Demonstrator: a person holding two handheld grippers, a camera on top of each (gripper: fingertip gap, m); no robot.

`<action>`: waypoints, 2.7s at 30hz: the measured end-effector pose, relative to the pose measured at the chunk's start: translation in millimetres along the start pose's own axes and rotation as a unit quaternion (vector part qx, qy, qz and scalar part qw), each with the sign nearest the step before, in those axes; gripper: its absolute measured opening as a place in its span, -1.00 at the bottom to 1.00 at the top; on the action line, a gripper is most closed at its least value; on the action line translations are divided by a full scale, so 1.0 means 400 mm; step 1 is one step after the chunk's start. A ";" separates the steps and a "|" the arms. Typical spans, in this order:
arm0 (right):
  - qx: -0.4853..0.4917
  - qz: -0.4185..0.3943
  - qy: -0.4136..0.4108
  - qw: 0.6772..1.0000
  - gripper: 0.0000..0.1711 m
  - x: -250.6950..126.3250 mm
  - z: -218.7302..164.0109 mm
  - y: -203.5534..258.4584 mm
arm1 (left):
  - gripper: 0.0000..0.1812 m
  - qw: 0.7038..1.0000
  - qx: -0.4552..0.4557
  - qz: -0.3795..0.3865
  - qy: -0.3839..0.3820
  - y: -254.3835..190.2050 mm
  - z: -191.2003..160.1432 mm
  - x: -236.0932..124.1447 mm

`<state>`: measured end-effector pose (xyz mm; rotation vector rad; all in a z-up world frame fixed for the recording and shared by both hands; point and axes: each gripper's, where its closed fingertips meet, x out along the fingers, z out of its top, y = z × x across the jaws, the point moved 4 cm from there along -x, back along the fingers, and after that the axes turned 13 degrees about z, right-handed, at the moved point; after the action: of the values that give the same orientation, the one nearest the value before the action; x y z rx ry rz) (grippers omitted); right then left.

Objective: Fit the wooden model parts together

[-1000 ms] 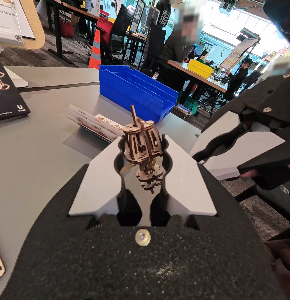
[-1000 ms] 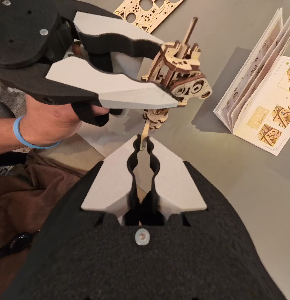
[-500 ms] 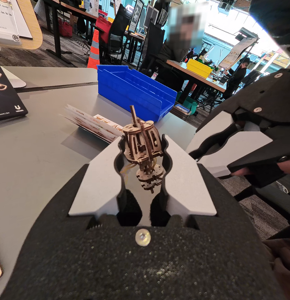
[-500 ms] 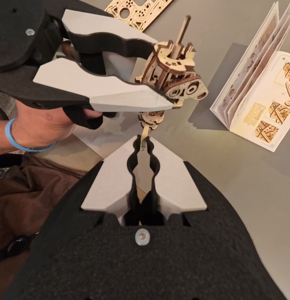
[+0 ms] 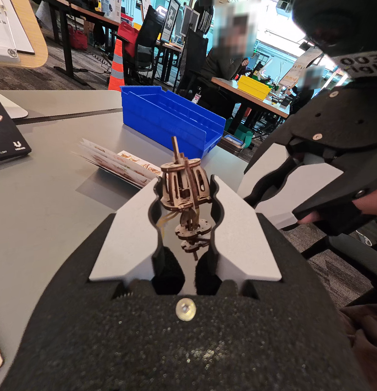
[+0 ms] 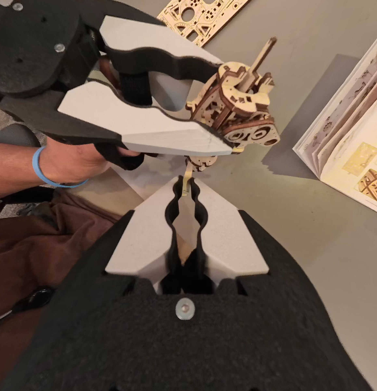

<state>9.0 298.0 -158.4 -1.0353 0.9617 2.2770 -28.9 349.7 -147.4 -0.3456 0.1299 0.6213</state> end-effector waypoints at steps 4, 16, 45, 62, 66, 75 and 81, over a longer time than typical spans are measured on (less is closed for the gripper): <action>-0.030 -0.039 -0.008 0.999 -0.92 -0.005 0.004 -0.012 | -0.53 1.000 -0.003 0.001 -0.001 0.005 0.001 -0.001; -0.042 -0.030 -0.040 0.998 -0.88 -0.012 0.016 -0.017 | -0.53 0.999 -0.036 -0.010 -0.001 0.016 0.001 0.000; -0.063 0.052 -0.218 0.972 -0.91 0.001 -0.033 -0.054 | -0.53 0.998 -0.054 -0.017 0.006 0.034 -0.002 0.002; 0.053 0.240 -0.104 0.964 -0.92 0.065 -0.071 -0.081 | -0.53 0.979 -0.045 -0.111 0.166 0.000 -0.104 0.064; 0.079 0.249 -0.114 0.959 -0.92 0.114 -0.104 -0.114 | -0.52 0.966 -0.038 -0.115 0.230 0.020 -0.154 0.090; 0.093 0.225 -0.096 0.965 -0.91 0.176 -0.127 -0.170 | -0.52 0.950 -0.012 -0.089 0.298 0.051 -0.227 0.144; 0.109 0.244 -0.104 0.958 -0.91 0.188 -0.136 -0.186 | -0.39 0.945 -0.039 -0.110 0.306 0.053 -0.228 0.140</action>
<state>35.9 314.5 -273.0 -0.4860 1.4608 2.5183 2.2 364.1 -251.1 -0.6147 0.6547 0.2810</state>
